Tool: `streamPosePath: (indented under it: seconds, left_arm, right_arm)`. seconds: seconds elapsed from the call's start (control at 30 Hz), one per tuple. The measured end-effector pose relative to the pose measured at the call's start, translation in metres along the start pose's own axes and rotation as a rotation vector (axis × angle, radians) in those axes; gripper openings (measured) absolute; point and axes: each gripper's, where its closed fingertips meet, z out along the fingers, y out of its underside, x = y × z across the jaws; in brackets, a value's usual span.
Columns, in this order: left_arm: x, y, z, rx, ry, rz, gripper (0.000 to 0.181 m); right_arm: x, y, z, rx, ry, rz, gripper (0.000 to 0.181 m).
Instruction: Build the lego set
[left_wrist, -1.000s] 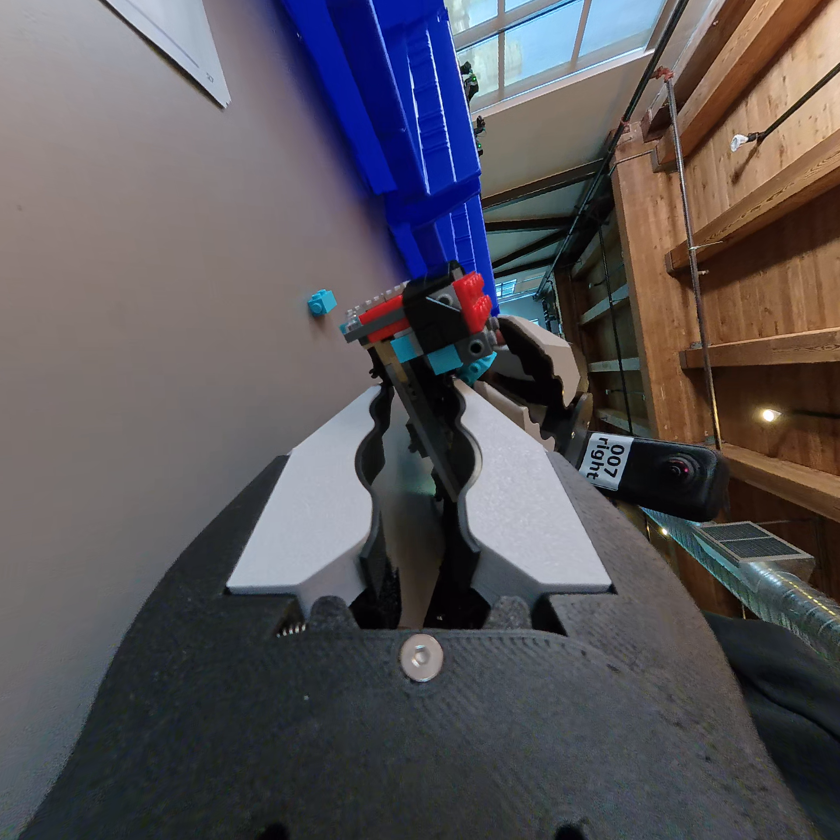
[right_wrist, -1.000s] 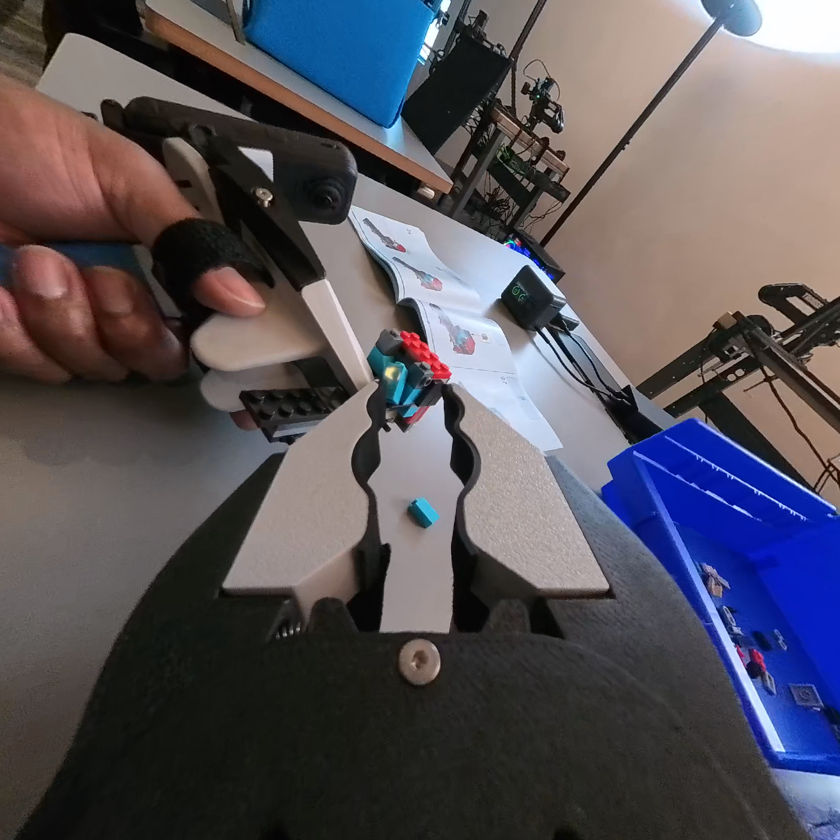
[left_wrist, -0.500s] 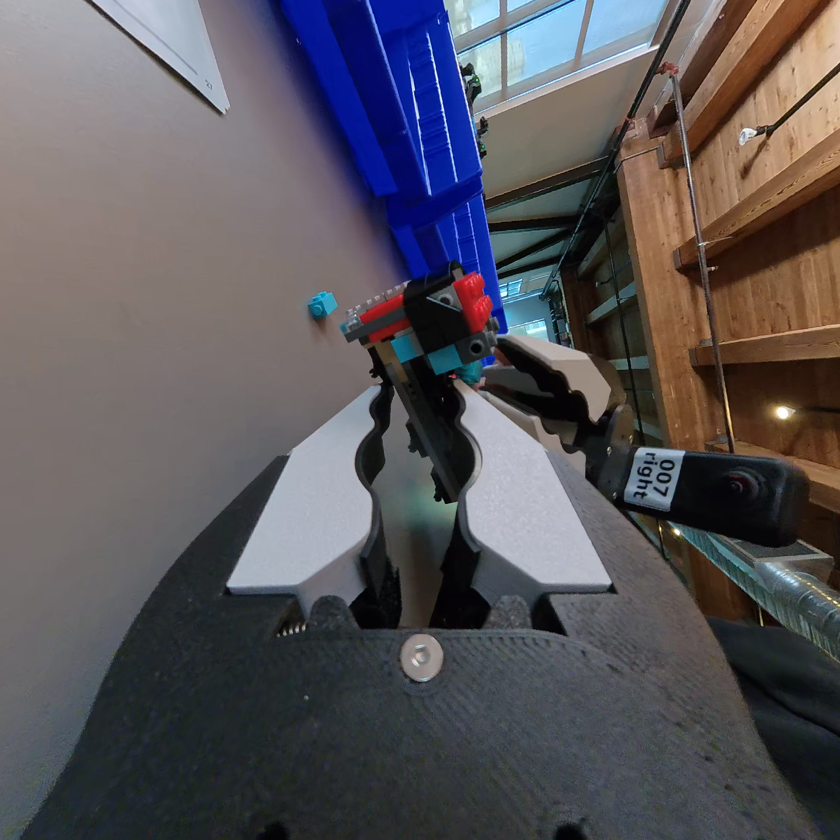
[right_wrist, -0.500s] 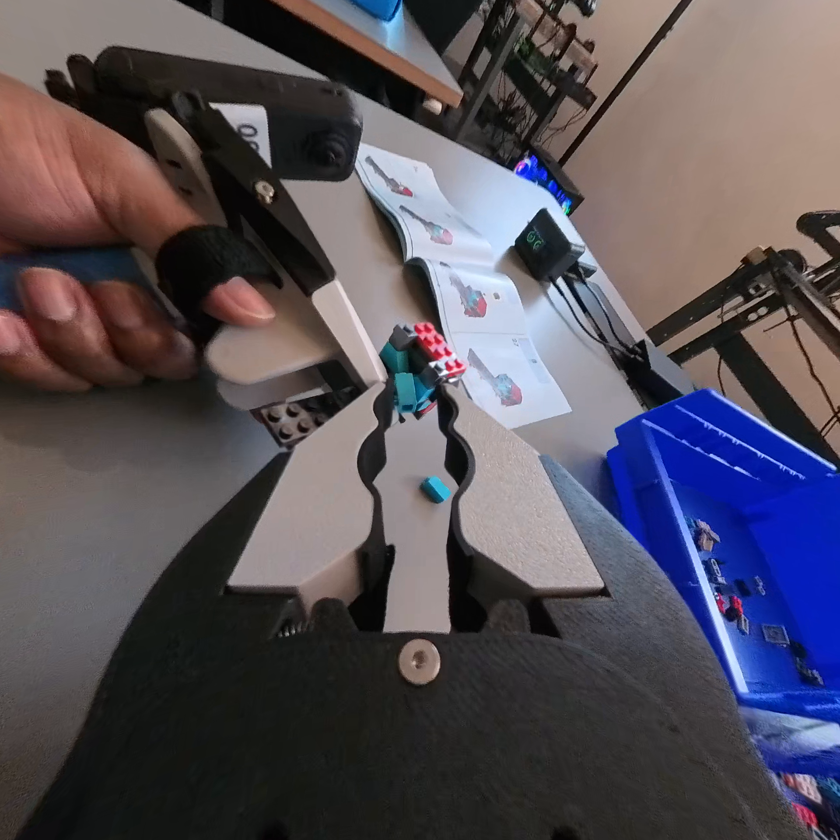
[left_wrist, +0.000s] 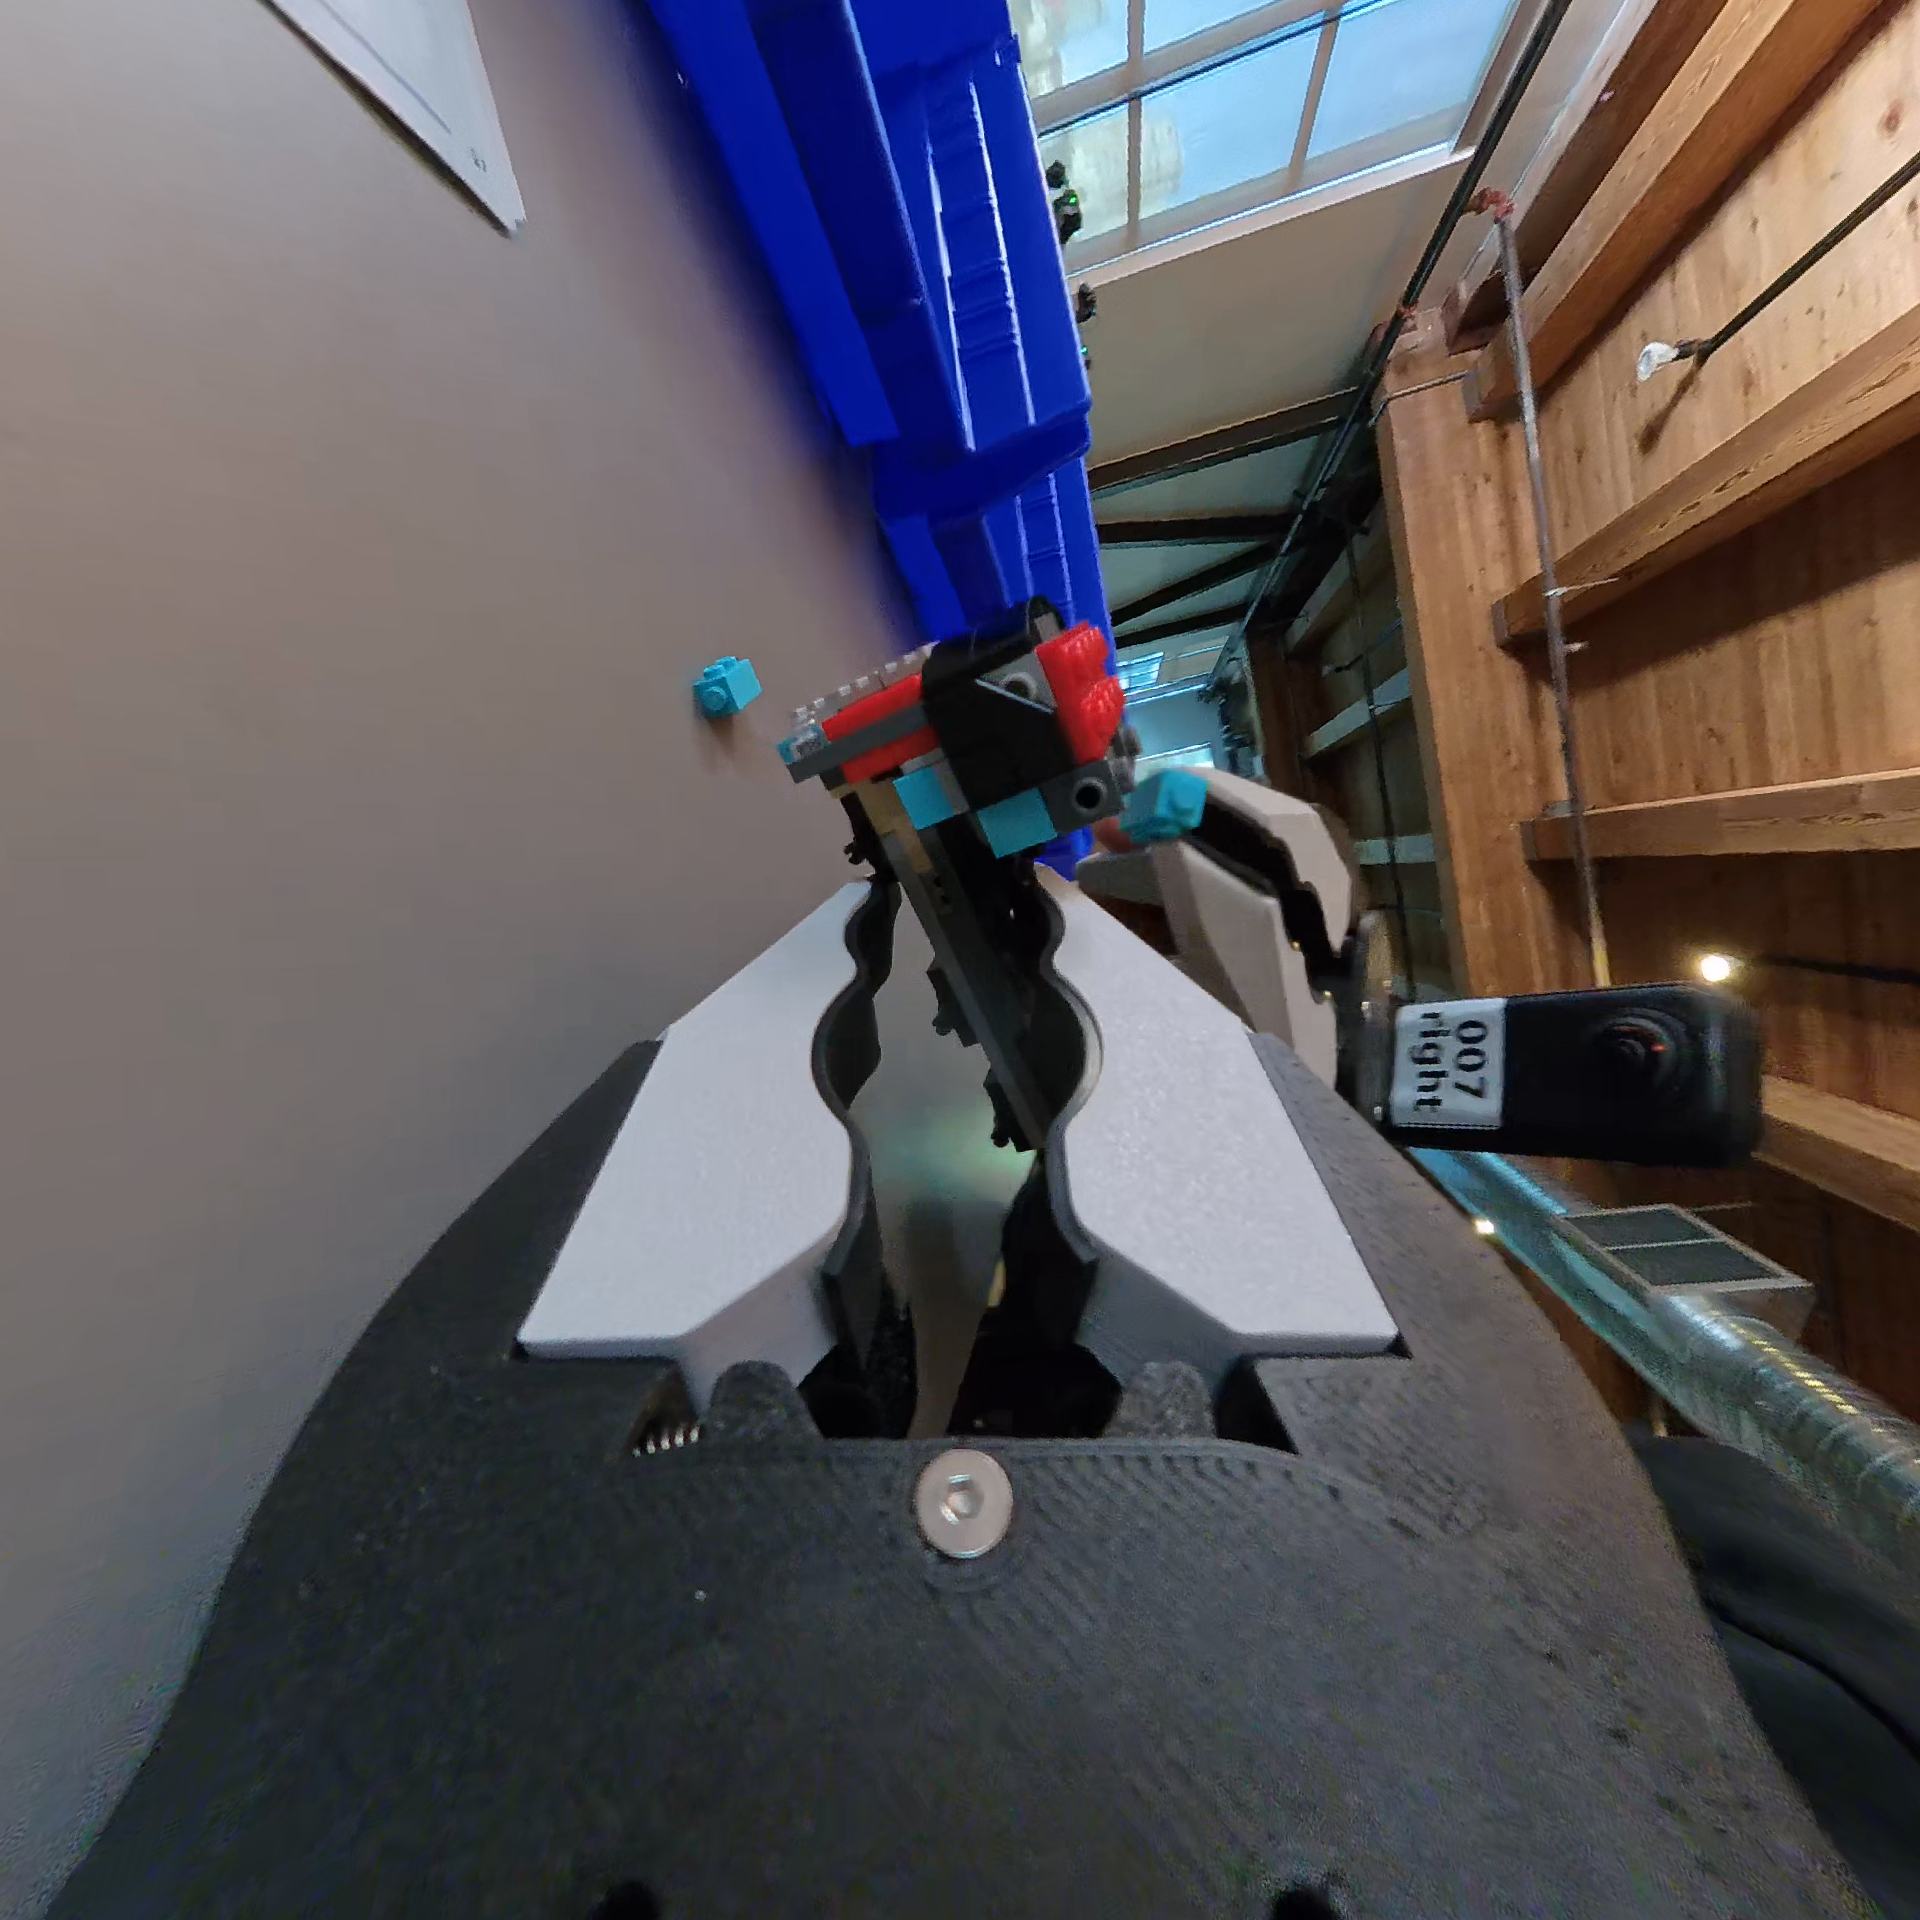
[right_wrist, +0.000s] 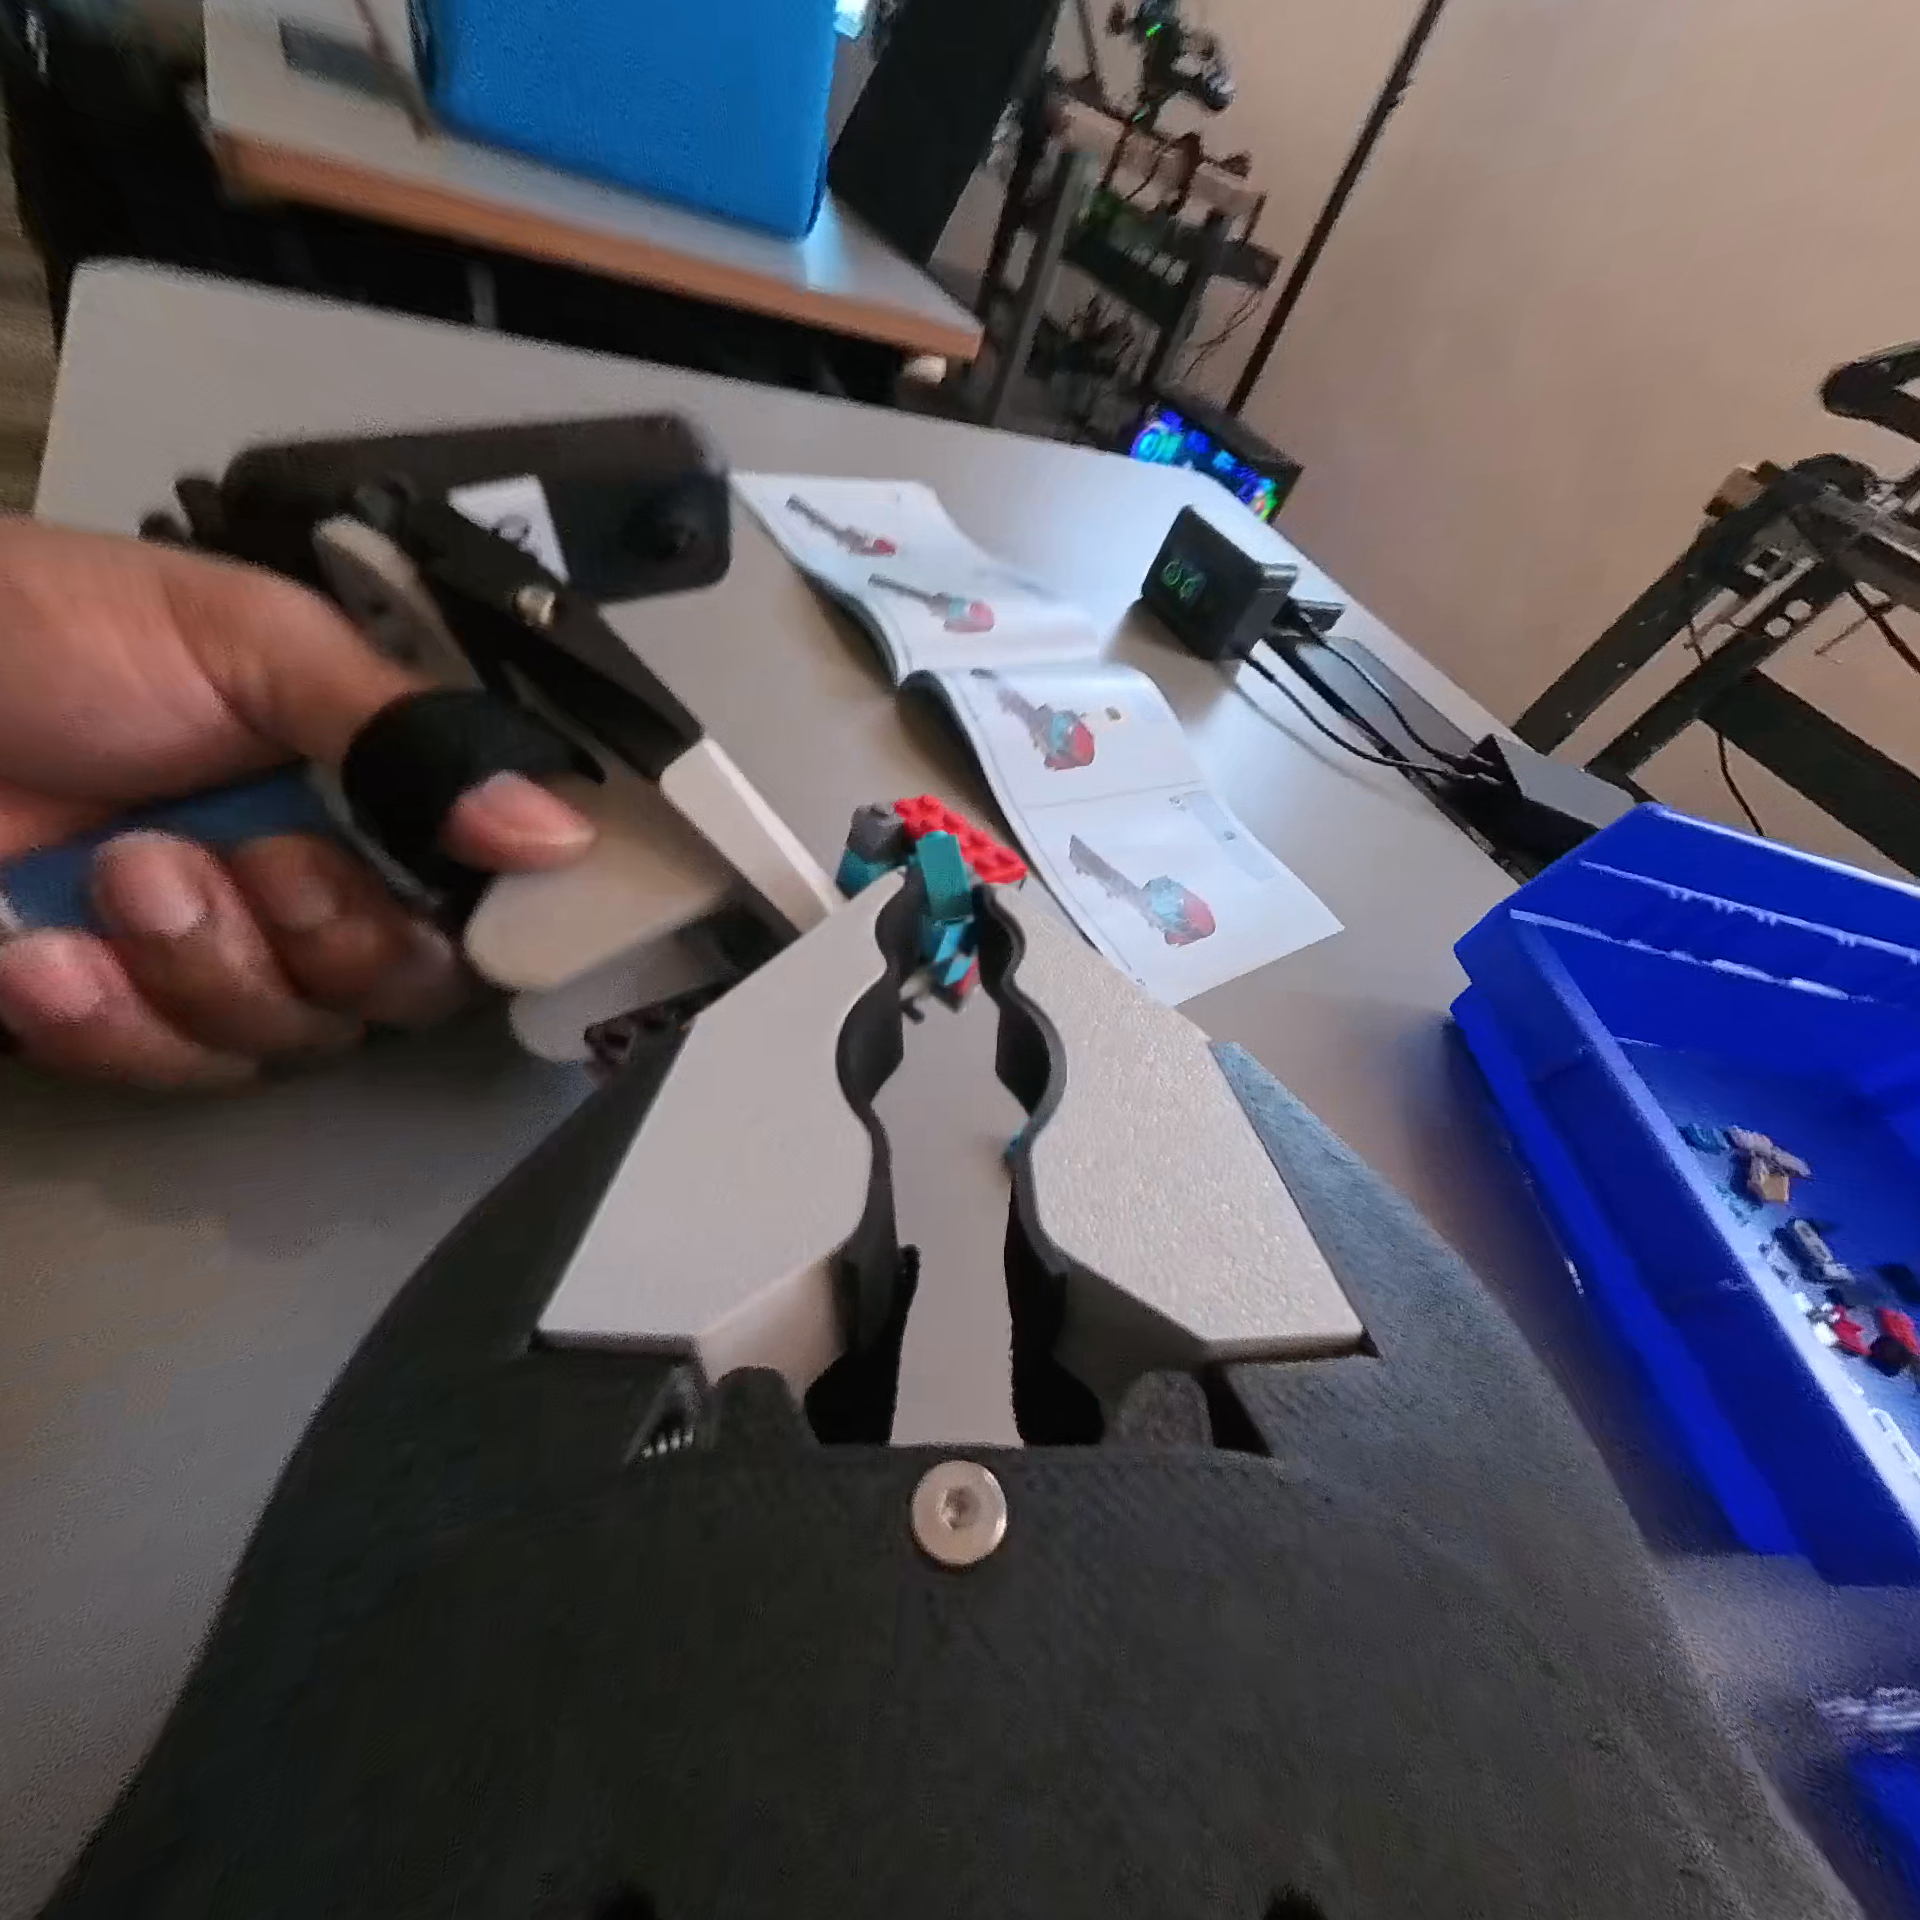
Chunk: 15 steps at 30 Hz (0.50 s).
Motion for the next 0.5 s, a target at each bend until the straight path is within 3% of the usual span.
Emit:
streamPosePath:
  seconds: [0.2, 0.5]
  left_arm:
    - [0.005, 0.004, 0.005, 0.009, 0.060, -0.101, 0.024]
    - [0.003, 0.001, 0.002, 0.034, 0.050, -0.113, 0.024]
  right_arm:
    - [0.003, 0.001, 0.003, 0.039, 0.058, 0.133, 0.009]
    - [-0.005, 0.012, 0.010, -0.007, 0.052, 0.234, 0.010]
